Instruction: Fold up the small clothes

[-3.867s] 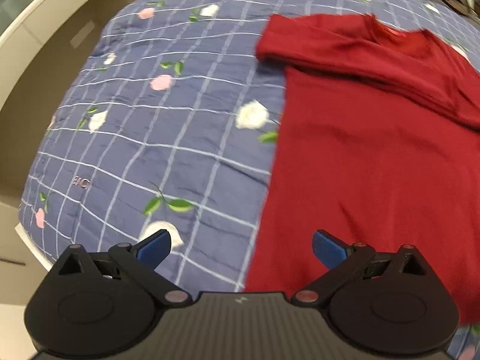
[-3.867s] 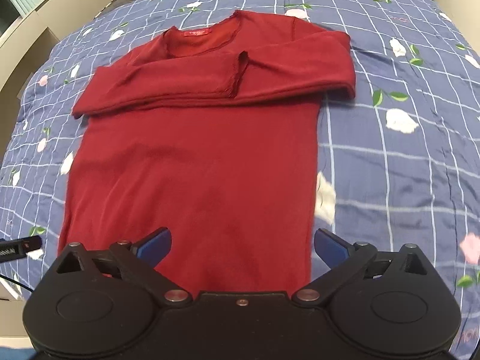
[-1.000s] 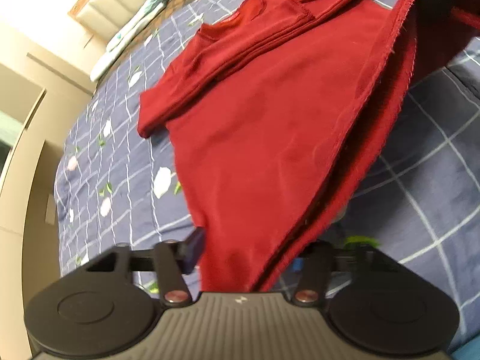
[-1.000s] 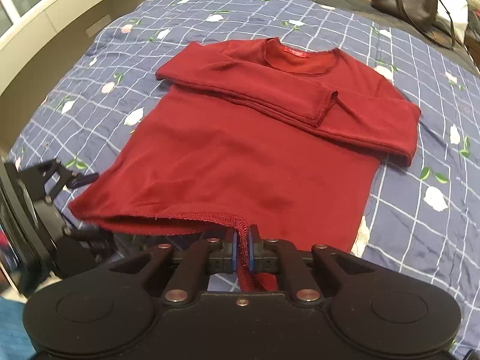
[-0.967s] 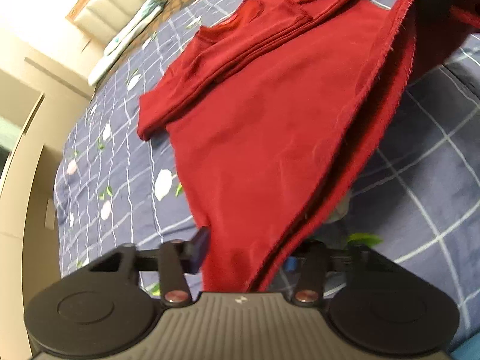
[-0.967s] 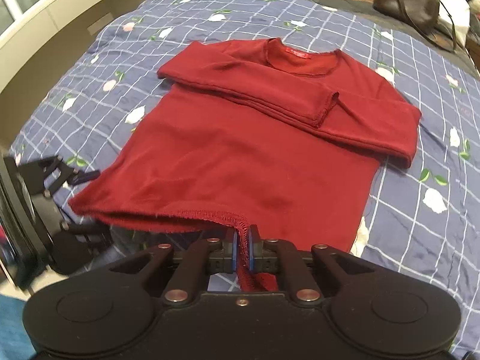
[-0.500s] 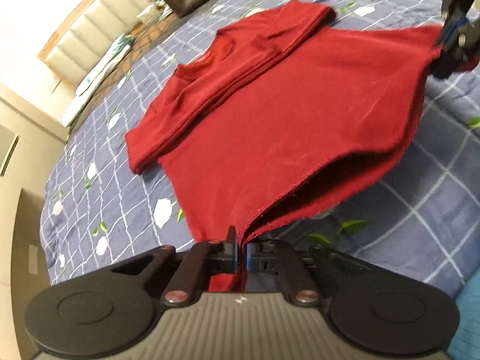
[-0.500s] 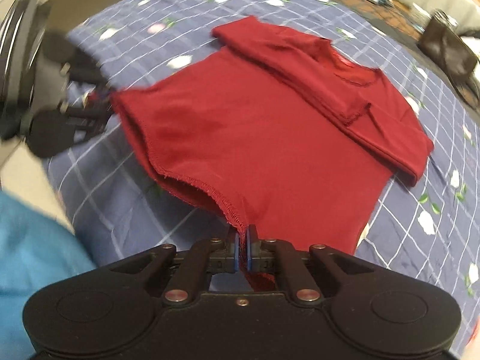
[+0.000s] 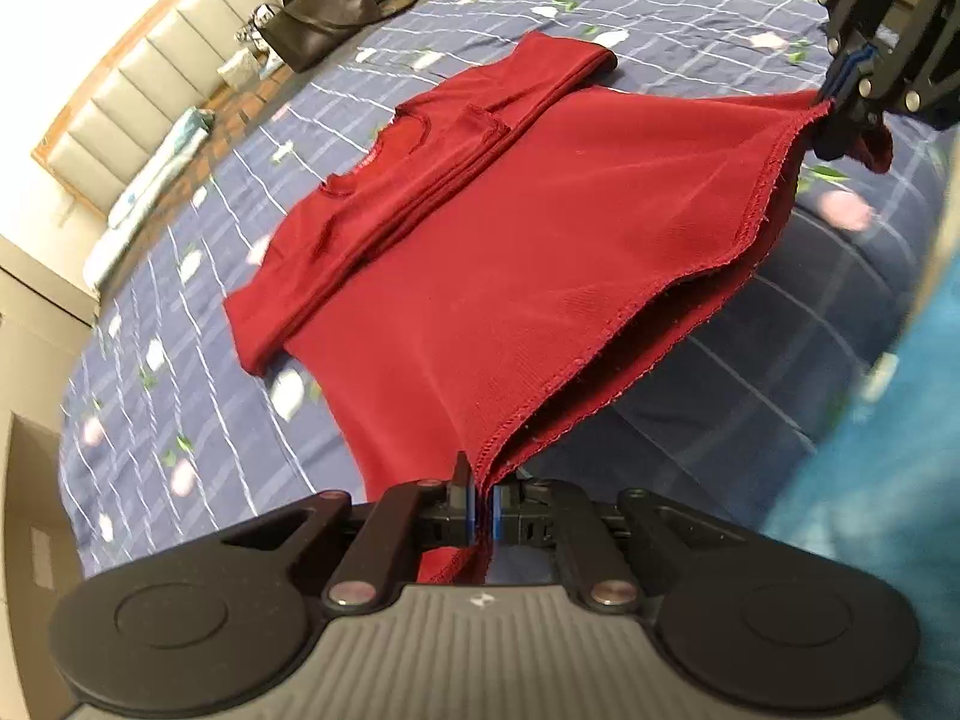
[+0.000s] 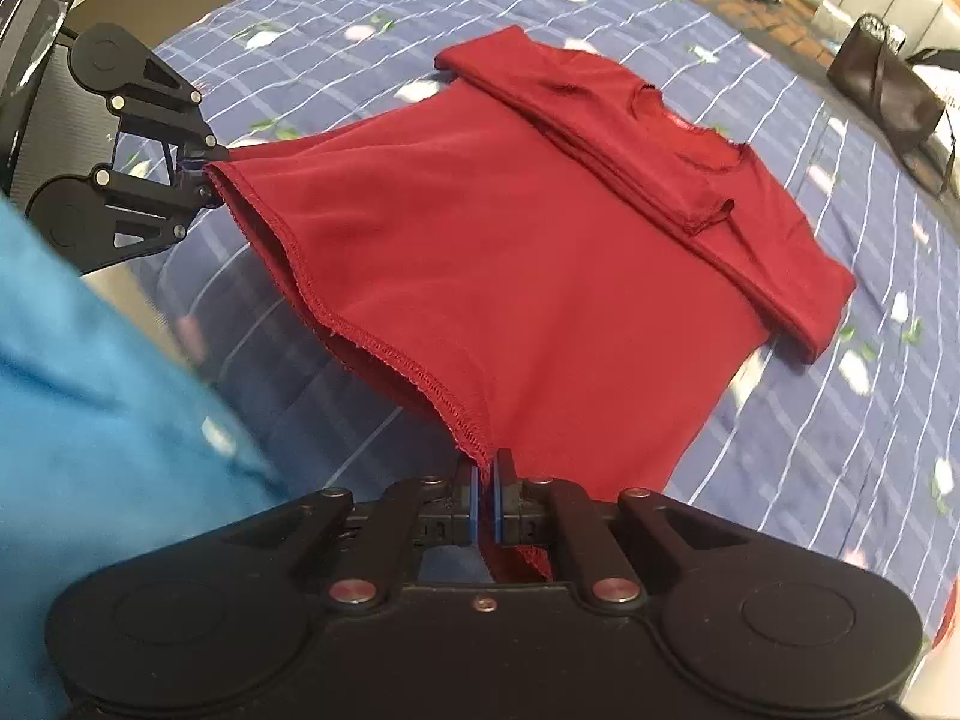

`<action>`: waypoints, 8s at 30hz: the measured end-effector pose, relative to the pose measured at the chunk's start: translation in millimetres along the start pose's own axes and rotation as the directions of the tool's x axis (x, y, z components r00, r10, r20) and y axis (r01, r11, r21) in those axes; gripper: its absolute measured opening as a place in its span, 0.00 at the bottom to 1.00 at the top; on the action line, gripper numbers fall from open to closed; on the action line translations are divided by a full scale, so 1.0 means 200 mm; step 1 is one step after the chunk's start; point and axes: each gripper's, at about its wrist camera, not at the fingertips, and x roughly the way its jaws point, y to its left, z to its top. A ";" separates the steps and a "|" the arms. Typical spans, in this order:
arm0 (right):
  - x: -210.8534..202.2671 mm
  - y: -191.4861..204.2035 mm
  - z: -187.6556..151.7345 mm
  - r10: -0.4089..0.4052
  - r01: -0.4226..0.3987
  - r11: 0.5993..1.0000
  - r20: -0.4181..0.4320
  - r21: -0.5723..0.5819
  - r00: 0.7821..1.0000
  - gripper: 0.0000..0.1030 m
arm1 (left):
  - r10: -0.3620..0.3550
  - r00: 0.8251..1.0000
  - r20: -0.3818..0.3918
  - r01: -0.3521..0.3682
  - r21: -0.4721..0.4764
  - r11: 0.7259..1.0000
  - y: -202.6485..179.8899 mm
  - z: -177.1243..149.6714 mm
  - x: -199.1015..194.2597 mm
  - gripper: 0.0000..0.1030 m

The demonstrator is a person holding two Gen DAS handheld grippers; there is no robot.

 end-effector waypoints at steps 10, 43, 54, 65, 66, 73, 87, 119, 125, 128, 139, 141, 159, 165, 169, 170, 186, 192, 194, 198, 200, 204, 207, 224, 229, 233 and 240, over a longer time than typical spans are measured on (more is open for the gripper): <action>-0.13 0.22 -0.22 0.086 -0.079 0.993 -0.072 0.093 0.994 0.04 | -0.129 0.991 -0.042 0.124 -0.114 0.986 -0.07 -0.25 -0.23 0.04; 0.19 -1.02 0.87 -0.092 0.090 0.996 0.154 0.016 0.984 0.04 | -0.184 0.983 -0.005 0.156 -0.506 0.848 1.12 0.93 0.49 0.05; 0.55 -1.26 1.03 -0.041 0.030 0.991 0.086 0.128 0.995 0.10 | -0.226 0.969 -0.104 0.119 -0.604 0.788 1.21 1.07 0.93 0.09; 0.59 -1.37 0.89 -0.096 0.071 0.966 0.092 0.248 0.991 0.59 | -0.196 0.976 -0.091 0.069 -0.726 0.684 1.31 0.99 0.94 0.82; 0.59 -1.37 0.87 -0.098 0.071 0.963 0.092 0.259 0.991 0.63 | -0.195 0.977 -0.085 0.070 -0.738 0.672 1.31 0.98 0.93 0.83; 0.68 -1.31 0.65 -0.074 0.067 0.936 0.007 0.346 0.997 0.77 | -0.206 0.968 -0.141 0.048 -0.704 0.708 1.10 0.88 0.98 0.90; 0.62 -0.97 0.21 0.020 0.042 0.853 -0.114 0.520 0.993 0.88 | 0.024 0.901 -0.433 -0.316 -0.617 0.720 1.04 0.74 1.16 0.90; -0.27 -0.33 0.34 -0.219 0.051 0.729 0.162 0.683 0.962 0.99 | -0.114 0.987 -0.112 -0.040 -0.862 0.504 0.69 0.18 -0.27 0.99; -0.42 -0.08 0.25 -0.275 0.102 0.741 0.162 0.663 0.948 0.99 | -0.074 0.991 -0.107 -0.045 -0.818 0.574 0.59 0.10 -0.44 0.99; -0.47 -0.01 0.20 -0.292 0.112 0.732 0.161 0.672 0.943 0.99 | -0.069 0.993 -0.099 -0.037 -0.793 0.608 0.54 0.07 -0.50 0.99; -0.58 0.07 0.09 -0.325 0.134 0.726 0.164 0.675 0.931 0.99 | -0.053 0.995 -0.084 -0.029 -0.752 0.659 0.43 0.06 -0.61 0.99; -0.59 0.07 0.07 -0.330 0.142 0.728 0.161 0.671 0.930 0.99 | -0.055 0.995 -0.086 -0.028 -0.750 0.661 0.41 0.07 -0.61 0.99; -0.71 -0.34 -0.24 -0.351 0.167 0.729 0.153 0.664 0.924 0.99 | -0.031 0.996 -0.087 -0.043 -0.732 0.680 0.04 0.48 -0.64 0.99; -0.71 -0.50 -0.30 -0.320 0.154 0.775 0.170 0.613 0.932 0.99 | -0.006 0.993 -0.116 -0.086 -0.765 0.638 -0.07 0.58 -0.64 0.99; -0.69 -0.61 -0.33 -0.294 0.136 0.796 0.182 0.589 0.938 0.99 | 0.025 0.990 -0.142 -0.127 -0.774 0.621 -0.14 0.64 -0.65 0.99; -0.69 -0.64 -0.33 -0.284 0.127 0.800 0.185 0.586 0.941 0.99 | 0.035 0.988 -0.153 -0.142 -0.773 0.618 -0.15 0.65 -0.66 0.99; -0.53 -0.76 -0.25 -0.160 0.040 0.843 0.178 0.536 0.971 0.99 | 0.077 0.958 -0.275 -0.268 -0.770 0.579 -0.15 0.70 -0.65 0.99; -0.44 -0.78 -0.17 -0.151 0.056 0.843 0.135 0.534 0.979 0.99 | 0.046 0.957 -0.288 -0.260 -0.773 0.579 -0.06 0.68 -0.54 0.99; -0.40 -0.78 -0.12 -0.156 0.069 0.840 0.118 0.539 0.981 0.99 | 0.032 0.957 -0.288 -0.251 -0.773 0.583 -0.01 0.67 -0.48 0.99; -0.32 -0.80 -0.02 -0.173 0.099 0.826 0.082 0.555 0.981 0.99 | -0.003 0.958 -0.287 -0.229 -0.771 0.595 0.12 0.66 -0.36 0.99; -0.28 -0.80 0.04 -0.170 0.106 0.819 0.062 0.564 0.983 0.99 | -0.016 0.958 -0.286 -0.218 -0.762 0.609 0.17 0.66 -0.30 0.99; -0.17 -0.77 0.15 -0.165 0.132 0.805 0.006 0.579 0.986 0.99 | -0.047 0.955 -0.292 -0.197 -0.748 0.634 0.29 0.65 -0.19 0.99; -0.08 -0.74 0.22 -0.152 0.145 0.794 -0.038 0.591 0.988 0.99 | -0.075 0.951 -0.300 -0.182 -0.741 0.647 0.35 0.62 -0.10 0.99; 0.57 -0.61 0.68 -0.164 0.121 0.867 0.048 0.483 0.985 0.99 | -0.229 0.904 -0.361 -0.148 -0.768 0.623 0.62 0.34 0.39 0.99; 0.73 -0.58 0.76 -0.178 0.142 0.908 0.056 0.395 0.982 0.99 | -0.262 0.896 -0.358 -0.150 -0.800 0.581 0.66 0.27 0.56 0.99; 0.91 -0.56 0.78 -0.177 0.178 0.923 -0.036 0.341 0.984 0.99 | -0.282 0.895 -0.346 -0.151 -0.830 0.537 0.69 0.20 0.68 0.99; 1.12 -0.58 0.79 -0.155 0.205 0.914 -0.166 0.351 0.974 0.99 | -0.302 0.892 -0.336 -0.158 -0.858 0.489 0.70 0.09 0.78 0.99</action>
